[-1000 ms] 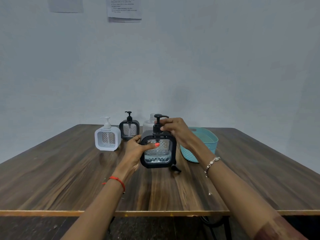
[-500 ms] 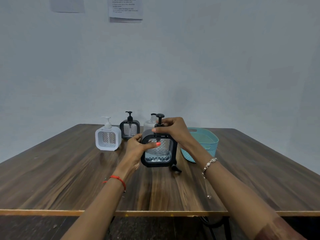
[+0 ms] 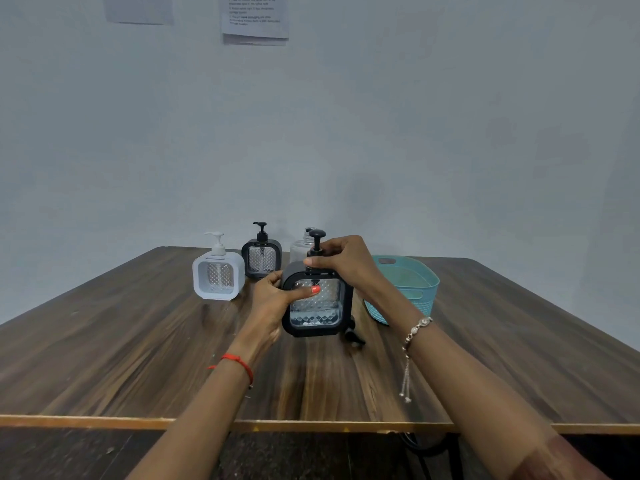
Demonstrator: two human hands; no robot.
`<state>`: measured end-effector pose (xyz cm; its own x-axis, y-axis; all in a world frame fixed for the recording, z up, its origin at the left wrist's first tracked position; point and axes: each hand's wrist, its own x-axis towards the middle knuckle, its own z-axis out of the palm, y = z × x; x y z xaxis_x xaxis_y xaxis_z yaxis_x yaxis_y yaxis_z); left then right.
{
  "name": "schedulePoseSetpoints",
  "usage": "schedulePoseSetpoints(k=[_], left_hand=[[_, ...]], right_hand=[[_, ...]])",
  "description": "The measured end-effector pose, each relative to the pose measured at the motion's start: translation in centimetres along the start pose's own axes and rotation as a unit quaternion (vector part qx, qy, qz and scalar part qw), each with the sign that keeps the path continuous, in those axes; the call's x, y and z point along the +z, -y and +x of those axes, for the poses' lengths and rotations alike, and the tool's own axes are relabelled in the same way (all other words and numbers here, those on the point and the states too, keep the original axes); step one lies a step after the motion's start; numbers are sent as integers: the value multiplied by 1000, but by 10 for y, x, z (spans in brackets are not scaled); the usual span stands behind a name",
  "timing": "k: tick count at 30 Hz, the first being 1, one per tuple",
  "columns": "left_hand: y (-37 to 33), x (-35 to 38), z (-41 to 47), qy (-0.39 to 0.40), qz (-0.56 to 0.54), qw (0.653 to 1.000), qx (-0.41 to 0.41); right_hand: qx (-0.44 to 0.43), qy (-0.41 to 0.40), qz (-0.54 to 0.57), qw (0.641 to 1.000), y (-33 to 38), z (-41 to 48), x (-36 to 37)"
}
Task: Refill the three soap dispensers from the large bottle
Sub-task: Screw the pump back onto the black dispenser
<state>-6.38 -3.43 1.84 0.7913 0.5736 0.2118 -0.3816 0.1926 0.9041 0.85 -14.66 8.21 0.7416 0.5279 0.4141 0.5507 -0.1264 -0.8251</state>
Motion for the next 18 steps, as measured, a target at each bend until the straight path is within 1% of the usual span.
schedulePoseSetpoints(k=[3, 6, 9, 11, 13, 14, 16, 18], left_hand=[[1, 5, -3, -16, 1, 1000, 4], [3, 11, -4, -36, 19, 999, 19], [6, 17, -5, -48, 27, 998, 30], [8, 19, -7, -49, 28, 998, 31], [8, 19, -9, -46, 24, 998, 24], [7, 19, -9, -44, 22, 999, 20], [7, 17, -10, -33, 21, 999, 12], [7, 15, -9, -20, 23, 1000, 6]], right_hand=[[-17, -44, -30, 998, 1, -4, 6], [-46, -117, -83, 989, 2, -11, 15], [-43, -190, -96, 976, -4, -12, 27], [-44, -215, -115, 969, -7, -11, 32], [-45, -205, -126, 970, -8, -11, 30], [-40, -182, -128, 974, -7, -10, 25], [-20, -102, -117, 988, -6, -8, 13], [6, 4, -34, 999, -5, -5, -2]])
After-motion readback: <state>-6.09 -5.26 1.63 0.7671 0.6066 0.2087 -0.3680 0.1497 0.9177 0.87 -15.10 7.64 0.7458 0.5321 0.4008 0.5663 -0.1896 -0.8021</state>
